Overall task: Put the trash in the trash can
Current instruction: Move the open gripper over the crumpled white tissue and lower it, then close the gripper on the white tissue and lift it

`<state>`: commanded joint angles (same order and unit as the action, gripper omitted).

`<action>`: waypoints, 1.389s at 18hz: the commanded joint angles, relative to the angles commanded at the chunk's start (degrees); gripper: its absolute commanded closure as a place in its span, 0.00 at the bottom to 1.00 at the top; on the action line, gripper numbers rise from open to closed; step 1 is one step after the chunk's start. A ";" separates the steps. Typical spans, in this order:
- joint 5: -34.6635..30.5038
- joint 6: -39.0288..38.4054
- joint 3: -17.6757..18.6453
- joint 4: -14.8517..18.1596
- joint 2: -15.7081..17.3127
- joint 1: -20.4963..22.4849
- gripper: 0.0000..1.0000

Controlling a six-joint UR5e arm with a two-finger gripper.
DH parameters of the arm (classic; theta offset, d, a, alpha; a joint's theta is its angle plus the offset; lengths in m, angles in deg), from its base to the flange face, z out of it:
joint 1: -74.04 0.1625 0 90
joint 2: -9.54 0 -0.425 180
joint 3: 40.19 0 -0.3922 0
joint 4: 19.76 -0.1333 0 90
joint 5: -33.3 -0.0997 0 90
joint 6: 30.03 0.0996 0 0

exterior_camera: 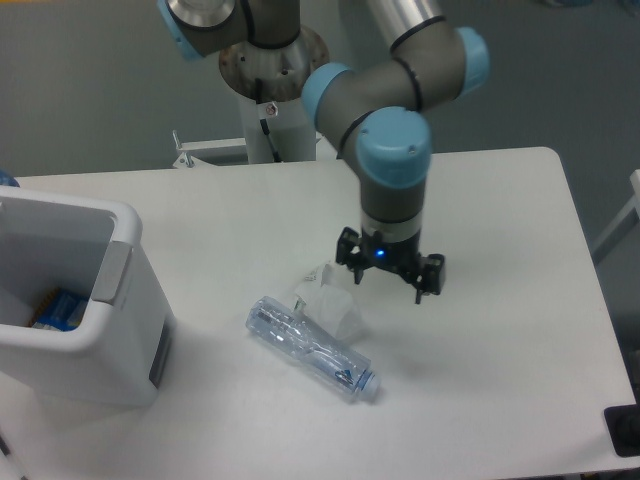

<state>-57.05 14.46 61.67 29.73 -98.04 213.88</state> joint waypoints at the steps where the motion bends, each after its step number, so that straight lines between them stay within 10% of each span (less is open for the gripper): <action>1: 0.00 -0.63 0.01 0.00 -0.17 -0.35 0.00; 12: -0.61 -0.37 1.94 -0.27 -4.21 -3.25 0.00; 17: -0.70 0.15 1.59 0.17 -5.10 -3.43 0.62; 22: -0.62 0.59 2.03 0.08 -4.75 -3.34 0.97; 25: 0.00 0.77 1.33 0.96 -3.70 -2.73 1.00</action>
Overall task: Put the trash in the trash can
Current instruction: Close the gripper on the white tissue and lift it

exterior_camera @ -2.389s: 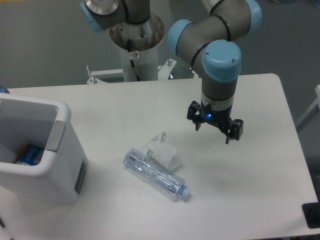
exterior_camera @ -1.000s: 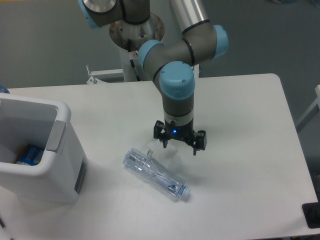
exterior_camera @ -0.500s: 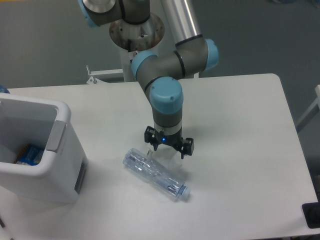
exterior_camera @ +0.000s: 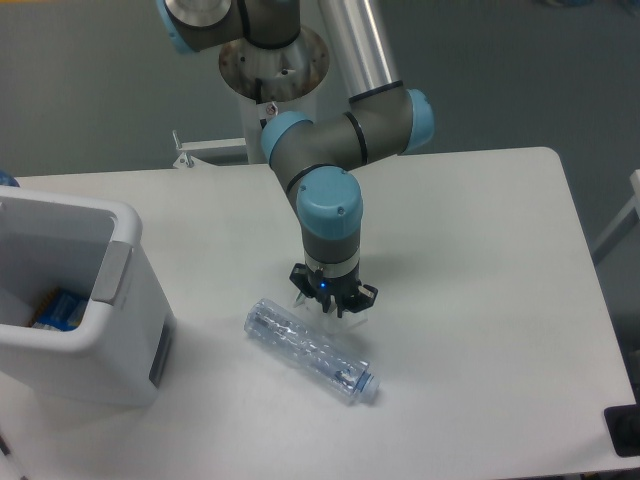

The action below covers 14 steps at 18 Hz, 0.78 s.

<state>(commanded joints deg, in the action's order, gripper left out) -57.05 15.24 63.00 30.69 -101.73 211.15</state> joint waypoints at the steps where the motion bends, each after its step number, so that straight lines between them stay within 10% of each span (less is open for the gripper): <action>1: 0.00 0.00 -0.18 0.18 0.09 0.44 1.00; 14: 5.09 0.18 -6.15 8.09 0.44 2.99 1.00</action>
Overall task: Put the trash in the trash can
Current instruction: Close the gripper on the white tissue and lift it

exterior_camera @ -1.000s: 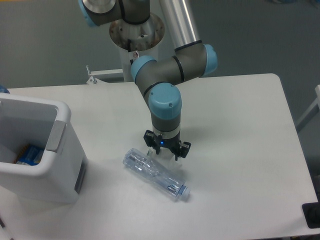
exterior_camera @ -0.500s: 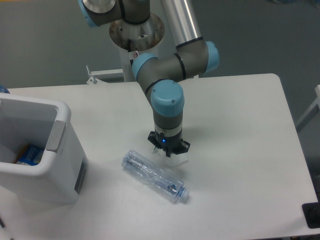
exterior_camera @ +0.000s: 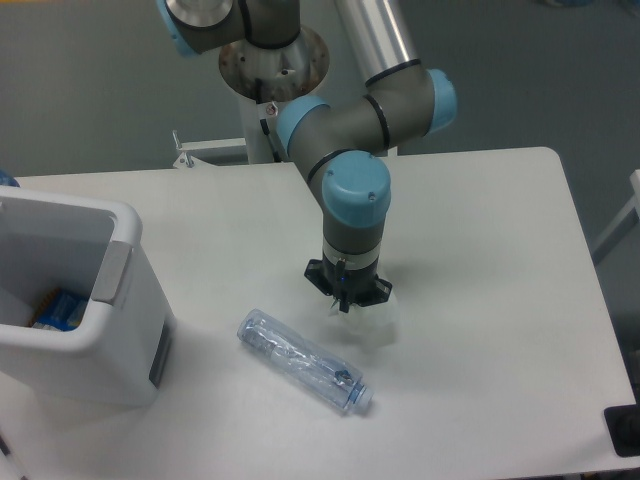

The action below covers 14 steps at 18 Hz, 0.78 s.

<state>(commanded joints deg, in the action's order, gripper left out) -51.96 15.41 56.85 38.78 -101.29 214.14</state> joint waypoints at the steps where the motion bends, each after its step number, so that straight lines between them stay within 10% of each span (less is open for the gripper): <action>1: 0.44 -0.09 -0.44 0.00 0.09 0.53 1.00; 14: 8.88 -10.53 -9.23 0.27 -0.26 3.70 1.00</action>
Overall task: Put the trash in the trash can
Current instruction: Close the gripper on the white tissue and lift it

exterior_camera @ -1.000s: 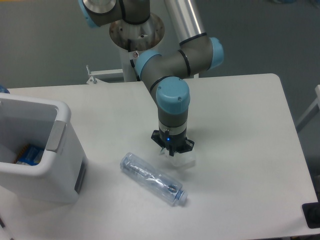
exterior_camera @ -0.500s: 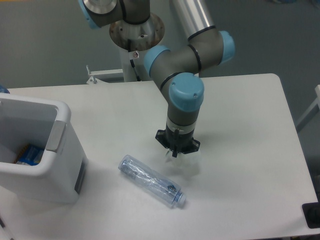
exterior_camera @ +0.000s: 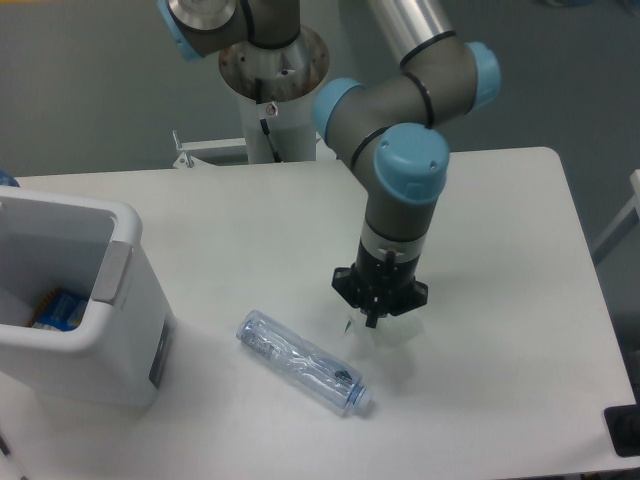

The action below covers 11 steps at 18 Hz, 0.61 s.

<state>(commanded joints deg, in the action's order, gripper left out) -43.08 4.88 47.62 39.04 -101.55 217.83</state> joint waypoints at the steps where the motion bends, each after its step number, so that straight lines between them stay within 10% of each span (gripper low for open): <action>1: 0.52 -1.49 -0.70 0.00 -0.17 0.09 1.00; 11: 12.29 -19.16 -6.68 -0.26 1.84 0.09 1.00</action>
<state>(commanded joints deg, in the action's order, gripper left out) -30.79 -14.28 40.94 38.78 -99.71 217.92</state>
